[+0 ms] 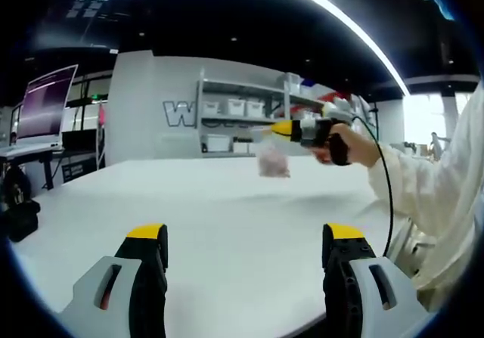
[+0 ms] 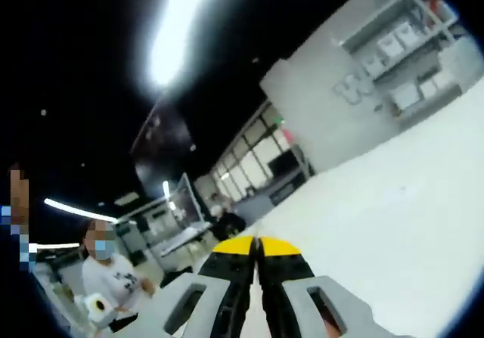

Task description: Open the resealable bag by pulling the two sides of the seal apart until the entire bag opening is separated and visibly accessible.

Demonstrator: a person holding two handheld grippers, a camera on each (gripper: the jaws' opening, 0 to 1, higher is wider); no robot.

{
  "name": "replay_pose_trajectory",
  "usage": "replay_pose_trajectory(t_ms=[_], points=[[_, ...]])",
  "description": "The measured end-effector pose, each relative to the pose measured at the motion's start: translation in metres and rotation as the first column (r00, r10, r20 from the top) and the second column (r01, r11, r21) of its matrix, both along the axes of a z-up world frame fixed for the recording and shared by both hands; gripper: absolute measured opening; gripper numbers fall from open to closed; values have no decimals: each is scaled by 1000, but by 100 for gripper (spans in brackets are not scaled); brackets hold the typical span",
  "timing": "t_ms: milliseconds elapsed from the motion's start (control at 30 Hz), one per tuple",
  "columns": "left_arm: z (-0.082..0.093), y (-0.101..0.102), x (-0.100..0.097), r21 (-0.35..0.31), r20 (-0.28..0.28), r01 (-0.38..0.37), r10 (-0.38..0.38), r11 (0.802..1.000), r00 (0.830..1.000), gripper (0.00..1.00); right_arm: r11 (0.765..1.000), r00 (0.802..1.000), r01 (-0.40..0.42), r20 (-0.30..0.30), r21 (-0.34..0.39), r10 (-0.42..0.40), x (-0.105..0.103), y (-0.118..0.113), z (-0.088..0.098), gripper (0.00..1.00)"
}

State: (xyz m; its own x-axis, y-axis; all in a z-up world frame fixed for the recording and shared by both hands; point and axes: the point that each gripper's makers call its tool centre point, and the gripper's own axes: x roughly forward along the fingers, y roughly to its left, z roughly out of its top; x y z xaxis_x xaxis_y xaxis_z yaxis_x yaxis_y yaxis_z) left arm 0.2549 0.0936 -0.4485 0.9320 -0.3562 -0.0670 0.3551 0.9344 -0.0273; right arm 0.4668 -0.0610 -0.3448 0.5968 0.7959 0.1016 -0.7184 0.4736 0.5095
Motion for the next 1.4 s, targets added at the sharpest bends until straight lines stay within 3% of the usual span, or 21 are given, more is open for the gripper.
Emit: replay_pose_trajectory(t_ms=[100,233,667,1267,1400], points=[[0,0,0,2,-2,1,-1,1000,1000,83,1000,999,20,29,-21,-19,-1,-7,-2,0],[0,-1,1,1,-1,2,-2,1000,1000,83,1000,1000,16,10,-24,-15,-7,-11,-7,0],[-1,-3,3,7,-7,2,-2,1000,1000,83,993,996,-10,87,-118,20,-55,-12,-14,0],[-3,-6,1,18,-11,10,-10,1000,1000,83,988,994,-49,94,-149,63,-85,-15,-26,0],[-4,-7,0,16,-12,12,-12,1000,1000,83,977,989,-82,102,-197,104,-101,-9,-39,0]])
